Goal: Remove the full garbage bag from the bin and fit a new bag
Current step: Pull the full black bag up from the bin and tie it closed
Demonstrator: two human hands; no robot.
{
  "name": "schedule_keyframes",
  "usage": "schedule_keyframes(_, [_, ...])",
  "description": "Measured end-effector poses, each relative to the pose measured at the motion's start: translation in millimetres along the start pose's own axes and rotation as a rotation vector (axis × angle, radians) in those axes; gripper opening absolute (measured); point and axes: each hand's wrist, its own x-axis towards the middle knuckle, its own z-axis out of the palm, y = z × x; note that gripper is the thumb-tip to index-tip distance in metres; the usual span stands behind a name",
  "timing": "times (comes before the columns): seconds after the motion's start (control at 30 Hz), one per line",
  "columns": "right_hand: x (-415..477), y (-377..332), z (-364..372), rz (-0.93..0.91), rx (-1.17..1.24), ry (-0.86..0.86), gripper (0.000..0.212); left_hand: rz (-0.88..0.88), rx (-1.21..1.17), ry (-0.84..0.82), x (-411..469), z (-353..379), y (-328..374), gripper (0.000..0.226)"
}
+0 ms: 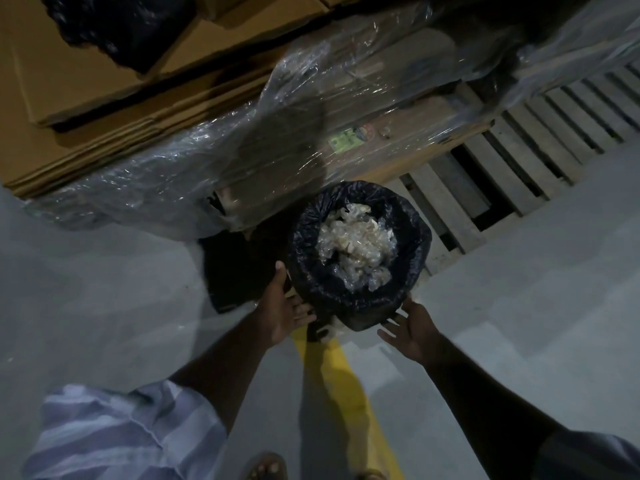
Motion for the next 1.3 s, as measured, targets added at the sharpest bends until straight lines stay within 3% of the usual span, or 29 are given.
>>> schedule_keyframes(0.17, [3,-4,-3,-0.046,0.038,0.000,0.040,-0.001,0.007,0.021,7,-2,-1,0.073])
schedule_keyframes(0.33, [-9,-13,-10,-0.090,0.047,-0.001,0.022,0.015,0.045,0.067,-1,11,-1,0.024])
schedule_keyframes(0.63, [-51,-34,-15,-0.155,0.251,-0.165,0.031,0.110,-0.140,0.132,-32,3,20,0.017])
schedule_keyframes(0.77, [-68,-39,-15,-0.150,0.275,-0.121,0.023,0.143,-0.232,0.117,-40,6,23,0.028])
schedule_keyframes(0.93, [-75,-44,-18,-0.151,0.291,-0.098,0.028,0.180,-0.318,0.199,-45,8,25,0.044])
schedule_keyframes(1.1, [-72,-57,-16,-0.123,0.246,-0.070,0.042,0.222,-0.333,0.066,-42,7,41,0.036])
schedule_keyframes(1.3, [-59,-78,-8,-0.125,0.143,-0.103,0.025,0.185,-0.159,-0.072,-42,17,66,0.044])
